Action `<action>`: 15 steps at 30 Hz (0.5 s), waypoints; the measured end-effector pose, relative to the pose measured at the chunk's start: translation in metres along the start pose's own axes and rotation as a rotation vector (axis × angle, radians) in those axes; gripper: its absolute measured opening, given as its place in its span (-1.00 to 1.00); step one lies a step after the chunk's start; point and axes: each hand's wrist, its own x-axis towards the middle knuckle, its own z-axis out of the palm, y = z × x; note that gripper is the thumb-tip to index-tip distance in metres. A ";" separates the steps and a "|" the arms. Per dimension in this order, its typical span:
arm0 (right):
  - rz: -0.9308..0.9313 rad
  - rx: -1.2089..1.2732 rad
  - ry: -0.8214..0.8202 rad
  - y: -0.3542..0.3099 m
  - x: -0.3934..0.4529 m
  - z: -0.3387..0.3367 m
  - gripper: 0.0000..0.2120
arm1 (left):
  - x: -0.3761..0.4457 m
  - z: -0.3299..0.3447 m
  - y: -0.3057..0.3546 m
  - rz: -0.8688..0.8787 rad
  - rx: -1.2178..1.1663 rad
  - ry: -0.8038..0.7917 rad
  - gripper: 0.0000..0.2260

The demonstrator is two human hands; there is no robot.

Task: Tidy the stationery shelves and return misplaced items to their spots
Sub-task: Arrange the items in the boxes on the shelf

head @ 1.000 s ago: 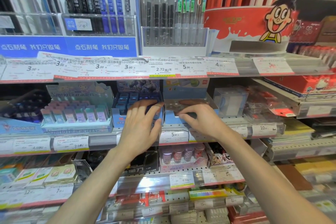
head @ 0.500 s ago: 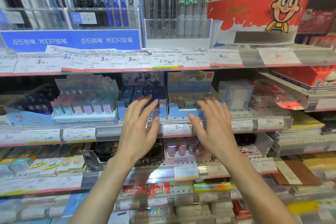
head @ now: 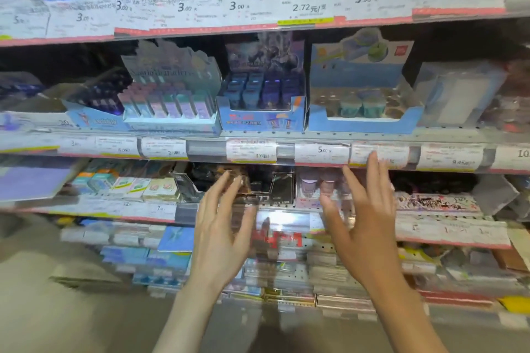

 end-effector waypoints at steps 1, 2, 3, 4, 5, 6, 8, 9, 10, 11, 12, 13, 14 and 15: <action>0.007 0.014 -0.003 -0.002 -0.003 0.003 -0.36 | -0.006 -0.003 -0.007 -0.028 0.000 -0.013 -0.53; 0.022 0.012 -0.004 -0.003 -0.007 0.006 -0.36 | -0.011 -0.006 -0.013 -0.048 0.002 -0.024 -0.52; 0.050 0.001 -0.009 -0.004 -0.012 0.012 -0.36 | -0.015 -0.010 -0.020 -0.062 0.005 -0.038 -0.52; 0.084 -0.013 -0.024 -0.007 -0.018 0.017 -0.37 | -0.018 -0.014 -0.028 -0.071 0.004 -0.056 -0.51; 0.119 -0.014 -0.045 -0.011 -0.026 0.024 -0.37 | -0.021 -0.020 -0.035 -0.079 -0.004 -0.075 -0.51; 0.150 -0.004 -0.063 -0.018 -0.035 0.031 -0.36 | -0.024 -0.027 -0.044 -0.089 -0.018 -0.092 -0.51; 0.215 0.030 -0.090 -0.035 -0.054 0.050 -0.36 | -0.028 -0.044 -0.062 -0.108 -0.039 -0.123 -0.52; 0.242 0.030 -0.102 -0.046 -0.063 0.059 -0.36 | -0.030 -0.055 -0.073 -0.121 -0.044 -0.133 -0.52; 0.258 0.016 -0.113 -0.059 -0.072 0.068 -0.36 | -0.032 -0.067 -0.084 -0.142 -0.051 -0.139 -0.52; 0.270 0.001 -0.126 -0.073 -0.079 0.077 -0.36 | -0.034 -0.079 -0.097 -0.175 -0.058 -0.151 -0.51; 0.289 -0.004 -0.145 -0.089 -0.085 0.086 -0.35 | -0.035 -0.094 -0.110 -0.210 -0.066 -0.163 -0.51; 0.317 0.002 -0.168 -0.105 -0.090 0.094 -0.33 | -0.036 -0.108 -0.125 -0.231 -0.075 -0.172 -0.51; 0.344 0.009 -0.192 -0.121 -0.094 0.104 -0.33 | -0.037 -0.123 -0.140 -0.233 -0.080 -0.174 -0.50; 0.368 0.018 -0.212 -0.137 -0.097 0.115 -0.35 | -0.039 -0.137 -0.155 -0.233 -0.083 -0.180 -0.49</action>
